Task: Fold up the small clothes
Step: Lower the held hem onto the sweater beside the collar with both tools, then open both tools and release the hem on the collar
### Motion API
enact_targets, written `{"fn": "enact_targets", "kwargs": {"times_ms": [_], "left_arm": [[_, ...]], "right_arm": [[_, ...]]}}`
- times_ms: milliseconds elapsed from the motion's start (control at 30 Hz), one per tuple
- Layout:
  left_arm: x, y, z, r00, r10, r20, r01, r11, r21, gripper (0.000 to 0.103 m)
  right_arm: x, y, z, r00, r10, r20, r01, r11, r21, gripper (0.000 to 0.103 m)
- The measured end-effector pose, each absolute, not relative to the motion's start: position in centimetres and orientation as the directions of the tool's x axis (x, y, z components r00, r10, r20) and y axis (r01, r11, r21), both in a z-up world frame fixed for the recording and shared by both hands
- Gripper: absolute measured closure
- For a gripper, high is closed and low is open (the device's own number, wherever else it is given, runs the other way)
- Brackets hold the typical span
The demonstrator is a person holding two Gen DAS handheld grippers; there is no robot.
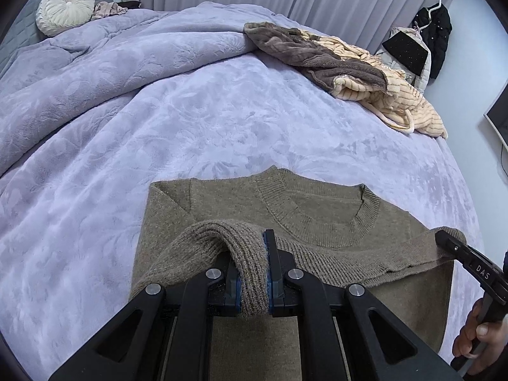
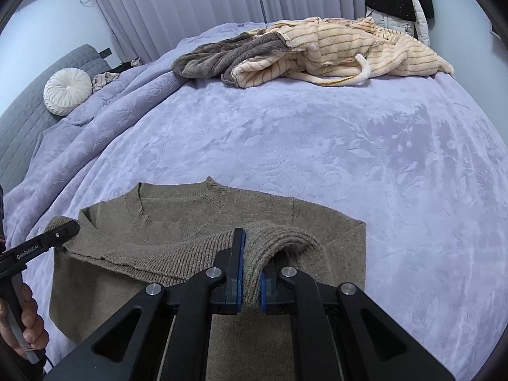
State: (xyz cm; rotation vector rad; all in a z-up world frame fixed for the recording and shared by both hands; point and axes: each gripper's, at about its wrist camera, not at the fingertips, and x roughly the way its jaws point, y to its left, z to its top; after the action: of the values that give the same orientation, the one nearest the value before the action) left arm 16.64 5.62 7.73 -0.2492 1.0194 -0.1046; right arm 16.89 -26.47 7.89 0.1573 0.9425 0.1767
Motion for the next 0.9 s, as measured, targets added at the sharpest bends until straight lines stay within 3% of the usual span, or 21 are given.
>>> {"fn": "enact_targets", "kwargs": {"times_ms": [600,667,733,833,900], "left_arm": [[21.6,6.2,2.6,0.385,-0.257,-0.886,-0.069,0.95,-0.306,0.089],[21.8,6.8,2.5,0.378,-0.304,-0.874,-0.077,0.931,-0.357,0.071],[21.6,7.2,2.9,0.397,-0.357,-0.846,-0.078,0.905,-0.418,0.01],[20.7,7.5,5.0,0.474,-0.303,-0.827,-0.075,0.922,-0.381,0.006],[20.0,7.8,6.1,0.482,-0.336,-0.809,-0.048,0.912,-0.407,0.006]], "right_arm": [[21.1,-27.6,2.8,0.48,0.259,-0.838,-0.011,0.957,0.29,0.095],[21.3,-27.7,2.7,0.473,0.277,-0.836,-0.012,0.951,0.309,0.093],[21.4,-28.1,2.8,0.465,0.3,-0.833,-0.004,0.941,0.337,0.091],[21.2,-29.1,3.5,0.475,0.334,-0.814,0.015,0.922,0.387,0.073],[20.5,-29.9,4.5,0.509,0.332,-0.794,0.029,0.915,0.402,0.039]]}}
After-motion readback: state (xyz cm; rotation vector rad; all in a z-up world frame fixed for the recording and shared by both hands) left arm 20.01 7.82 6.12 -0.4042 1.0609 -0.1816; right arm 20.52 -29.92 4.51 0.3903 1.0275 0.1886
